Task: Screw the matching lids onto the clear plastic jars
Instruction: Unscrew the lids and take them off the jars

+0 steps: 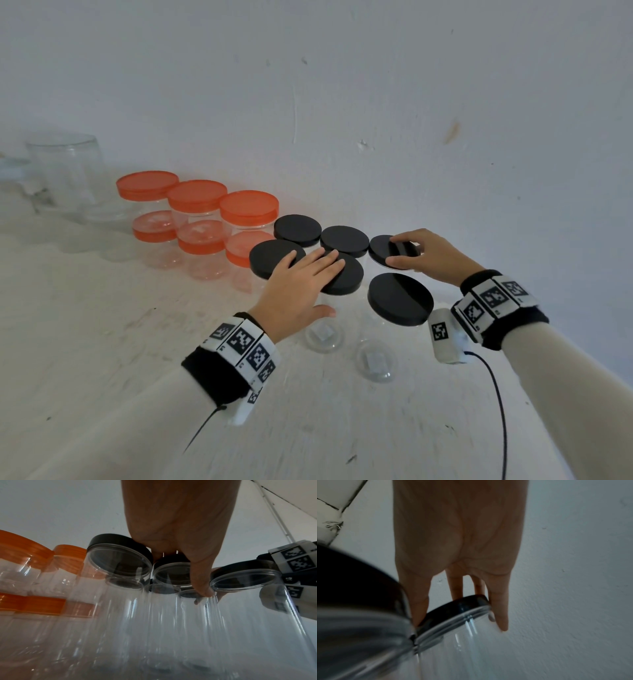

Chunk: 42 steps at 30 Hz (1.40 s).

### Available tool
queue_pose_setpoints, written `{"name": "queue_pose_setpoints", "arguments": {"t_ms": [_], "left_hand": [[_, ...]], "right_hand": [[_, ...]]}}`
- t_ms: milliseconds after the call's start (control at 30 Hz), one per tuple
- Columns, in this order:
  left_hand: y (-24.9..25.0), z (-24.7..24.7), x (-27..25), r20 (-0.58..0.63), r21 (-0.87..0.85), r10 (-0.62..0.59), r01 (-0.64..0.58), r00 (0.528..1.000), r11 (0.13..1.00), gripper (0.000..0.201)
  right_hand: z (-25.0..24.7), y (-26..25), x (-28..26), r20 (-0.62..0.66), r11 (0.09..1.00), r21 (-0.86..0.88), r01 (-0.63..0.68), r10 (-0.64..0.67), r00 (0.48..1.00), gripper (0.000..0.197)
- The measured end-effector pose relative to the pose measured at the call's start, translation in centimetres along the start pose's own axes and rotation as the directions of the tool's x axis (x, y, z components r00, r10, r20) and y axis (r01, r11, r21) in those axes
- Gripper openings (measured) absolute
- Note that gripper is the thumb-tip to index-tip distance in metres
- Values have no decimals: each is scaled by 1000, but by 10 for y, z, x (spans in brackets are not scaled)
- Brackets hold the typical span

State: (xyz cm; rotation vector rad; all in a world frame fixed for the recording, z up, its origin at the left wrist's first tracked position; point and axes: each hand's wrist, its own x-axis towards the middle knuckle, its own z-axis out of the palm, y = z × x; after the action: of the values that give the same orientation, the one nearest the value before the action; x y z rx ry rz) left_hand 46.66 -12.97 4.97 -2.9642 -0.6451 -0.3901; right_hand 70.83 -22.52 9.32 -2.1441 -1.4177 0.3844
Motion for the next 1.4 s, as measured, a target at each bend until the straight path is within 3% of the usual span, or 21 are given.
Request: {"name": "queue_pose_setpoints", "arguments": {"t_ms": [267,400,567,733,833,900,1067,1400], "left_hand": [[-2,-1,0,18,-9,12,-12,1000,1000,89],[-8,-9,-9,-158,-222,42,-77,987,972,95],[-28,-8,-30,-313,-479,-137,-32,940,877,96],[-40,5,-38,-204,-595,-430,238,880,768,104],[-50,21,-38,-63,-719,-482,295,874,629,112],[-53,29,-36,-29,-788,-476,273,879,552,106],[-52,37,-30,-149,-790,-452,169,880,590,83],[-58,43,-27,-166,-789,-427,140,889,598,81]], "right_hand": [[-4,-19,-20,1,999,-9,37,-37,999,48],[-5,-20,-49,-99,998,7,58,-57,993,53],[12,-31,-90,51,994,-18,105,-103,993,72],[28,-28,-106,51,979,-159,130,-123,991,80],[36,-26,-109,-44,970,-195,147,-158,986,72],[40,-23,-109,-98,966,-202,164,-186,978,68],[47,-18,-107,-134,956,-215,199,-231,964,66],[48,-15,-102,-136,957,-215,194,-226,964,66]]}}
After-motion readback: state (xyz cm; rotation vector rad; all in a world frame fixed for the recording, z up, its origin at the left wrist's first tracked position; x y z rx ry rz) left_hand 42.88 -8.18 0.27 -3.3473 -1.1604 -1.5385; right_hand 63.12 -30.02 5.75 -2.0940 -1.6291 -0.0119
